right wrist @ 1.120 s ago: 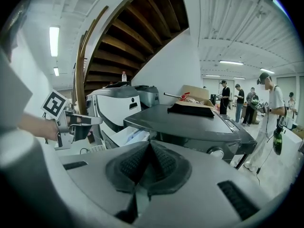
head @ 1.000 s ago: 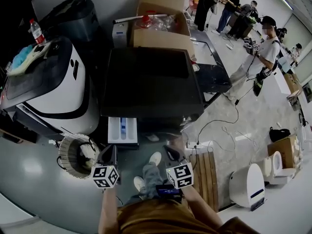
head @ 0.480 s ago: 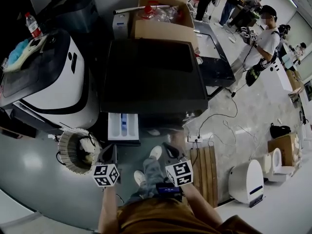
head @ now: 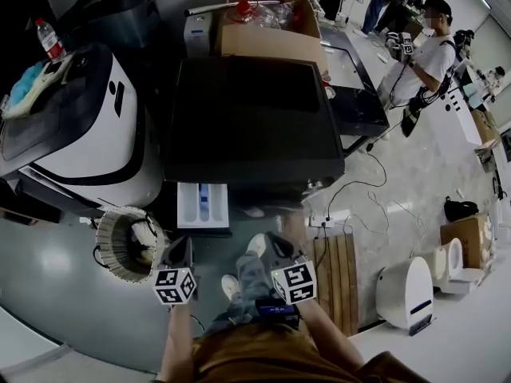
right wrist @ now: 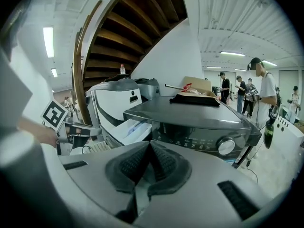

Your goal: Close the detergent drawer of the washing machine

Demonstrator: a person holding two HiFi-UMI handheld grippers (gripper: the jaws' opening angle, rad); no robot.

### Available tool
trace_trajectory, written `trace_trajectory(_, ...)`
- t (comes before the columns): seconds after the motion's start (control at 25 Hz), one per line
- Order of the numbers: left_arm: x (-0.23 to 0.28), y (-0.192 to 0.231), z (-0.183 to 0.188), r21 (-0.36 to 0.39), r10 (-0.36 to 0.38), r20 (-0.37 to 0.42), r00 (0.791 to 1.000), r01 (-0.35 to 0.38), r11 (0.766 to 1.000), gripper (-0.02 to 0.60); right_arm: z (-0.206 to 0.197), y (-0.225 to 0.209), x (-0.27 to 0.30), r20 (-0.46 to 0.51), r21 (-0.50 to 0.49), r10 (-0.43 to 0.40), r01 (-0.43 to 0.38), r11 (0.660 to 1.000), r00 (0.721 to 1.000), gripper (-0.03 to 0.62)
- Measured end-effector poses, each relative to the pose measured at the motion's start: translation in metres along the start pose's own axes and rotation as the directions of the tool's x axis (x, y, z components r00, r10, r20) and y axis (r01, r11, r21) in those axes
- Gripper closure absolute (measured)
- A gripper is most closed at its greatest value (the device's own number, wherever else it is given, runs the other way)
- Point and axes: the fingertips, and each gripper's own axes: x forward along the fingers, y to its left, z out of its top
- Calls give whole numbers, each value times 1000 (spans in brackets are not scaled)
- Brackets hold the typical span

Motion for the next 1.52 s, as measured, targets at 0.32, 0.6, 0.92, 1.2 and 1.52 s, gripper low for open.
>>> trace_trajectory(0.32, 7, 1, -4, -6, -6, -14, 1000, 5, 1000, 558, -5, -6, 0, -10, 12, -14, 15, 1000, 1000, 582)
trace_trajectory(0.6, 13, -1, -6, -9, -10, -22, 1000, 10, 1000, 558, -8, -12, 1, -16, 17, -20, 20, 1000, 1000, 582)
trace_trajectory(0.92, 13, -3, -5, -11, 2, -29, 1000, -2, 1000, 557, -9, -18, 4, -23, 24, -14, 14, 1000, 1000, 582)
trace_trajectory(1.2, 16, -2, -2, -14, 8, -31, 1000, -8, 1000, 557, -9, -21, 10, -29, 27, -7, 7, 1000, 1000, 582)
trace_trajectory(1.52, 29, -2, 6, -17, -6, -27, 1000, 5, 1000, 557, -4, -29, 19, -35, 30, -14, 15, 999, 999, 582)
